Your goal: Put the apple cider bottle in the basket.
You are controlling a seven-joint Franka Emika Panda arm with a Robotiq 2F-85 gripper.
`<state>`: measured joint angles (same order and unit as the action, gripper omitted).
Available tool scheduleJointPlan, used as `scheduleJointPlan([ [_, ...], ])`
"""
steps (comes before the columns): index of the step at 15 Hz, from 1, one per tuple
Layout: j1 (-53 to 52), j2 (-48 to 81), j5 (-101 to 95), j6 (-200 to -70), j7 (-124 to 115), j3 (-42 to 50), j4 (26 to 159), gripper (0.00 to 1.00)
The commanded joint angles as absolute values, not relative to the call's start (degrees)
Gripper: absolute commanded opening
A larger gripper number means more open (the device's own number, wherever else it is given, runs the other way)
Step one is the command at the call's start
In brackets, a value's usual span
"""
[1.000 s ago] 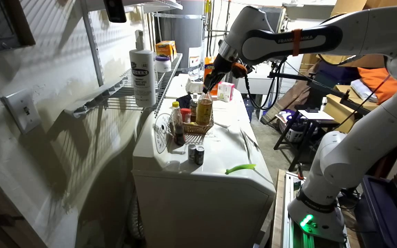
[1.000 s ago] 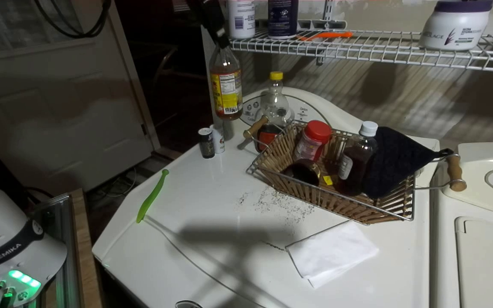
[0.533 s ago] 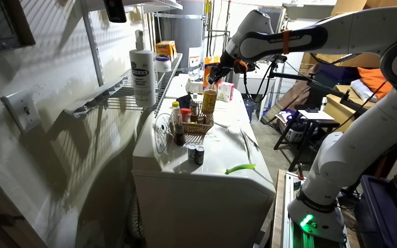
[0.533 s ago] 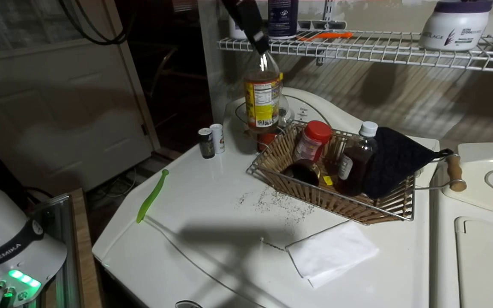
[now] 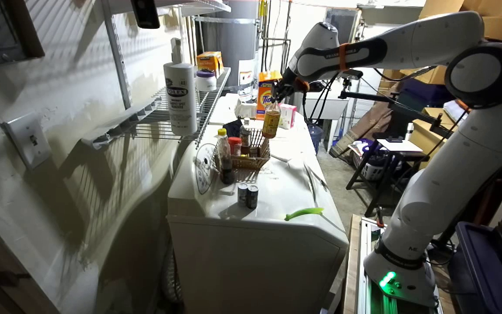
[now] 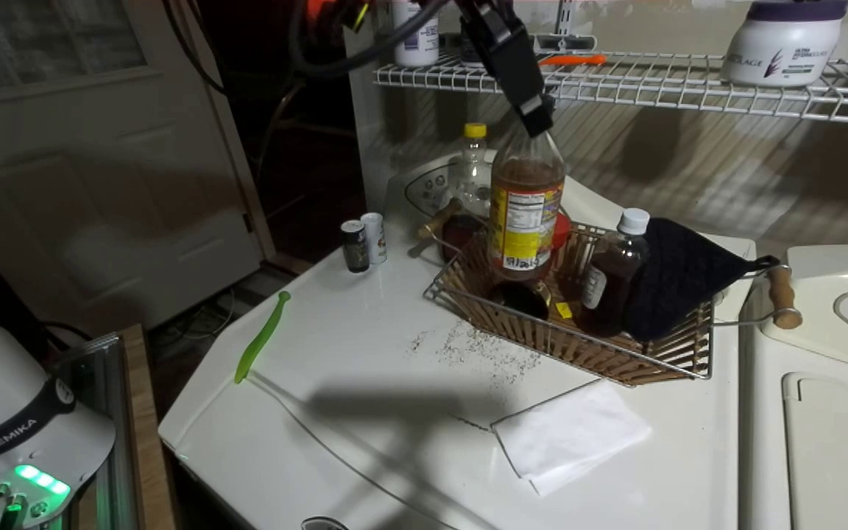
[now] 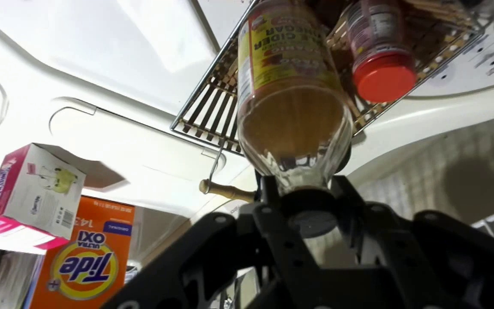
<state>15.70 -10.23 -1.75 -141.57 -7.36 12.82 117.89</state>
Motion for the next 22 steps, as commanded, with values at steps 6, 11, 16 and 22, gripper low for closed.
scheduleJointPlan([
  [6, 16.5, 0.7, -0.2, -151.1, -12.2, 15.6, 110.2, 0.1],
  [11, 15.8, 6.3, -0.6, -155.9, -15.2, 15.7, 107.0, 0.1],
  [16, 14.8, 10.9, 0.4, -155.6, -16.7, 15.5, 103.9, 0.1],
  [22, 14.1, 14.9, 0.6, -155.7, -17.4, 15.5, 102.7, 0.1],
])
